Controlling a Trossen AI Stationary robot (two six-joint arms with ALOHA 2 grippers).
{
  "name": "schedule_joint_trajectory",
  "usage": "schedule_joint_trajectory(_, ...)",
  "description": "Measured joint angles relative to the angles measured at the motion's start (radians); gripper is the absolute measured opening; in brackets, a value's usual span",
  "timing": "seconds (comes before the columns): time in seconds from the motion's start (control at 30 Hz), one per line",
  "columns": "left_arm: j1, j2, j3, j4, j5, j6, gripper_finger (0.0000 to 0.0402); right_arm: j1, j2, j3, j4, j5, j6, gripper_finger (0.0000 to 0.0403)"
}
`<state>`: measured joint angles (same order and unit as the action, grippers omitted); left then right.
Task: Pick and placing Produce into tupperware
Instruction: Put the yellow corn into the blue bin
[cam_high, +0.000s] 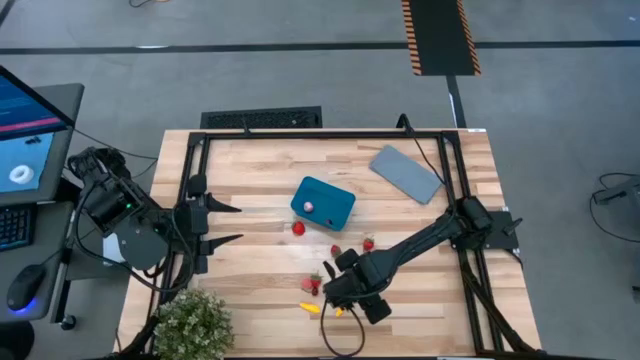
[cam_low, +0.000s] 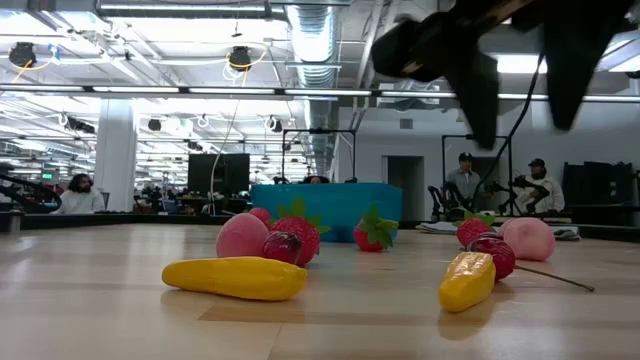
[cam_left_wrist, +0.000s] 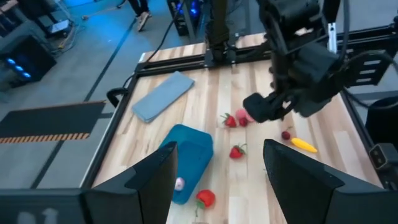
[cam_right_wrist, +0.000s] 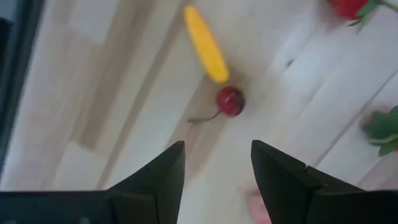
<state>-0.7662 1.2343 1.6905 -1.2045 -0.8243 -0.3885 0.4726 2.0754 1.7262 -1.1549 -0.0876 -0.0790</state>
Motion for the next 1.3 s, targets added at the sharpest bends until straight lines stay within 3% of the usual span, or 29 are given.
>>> schedule_joint_trajectory(0.83, -0.003, 0.012, 0.0, 0.015, 0.008, -0.04, 0.0228, 0.023, 0.074, 0.001, 0.265, 0.013, 0.068, 0.0205)
schedule_joint_trajectory(1.3, -0.003, 0.012, 0.0, 0.014, 0.059, -0.025, 0.0228, 0.034, 0.116, -0.003, 0.257, -0.009, 0.124, 0.0205)
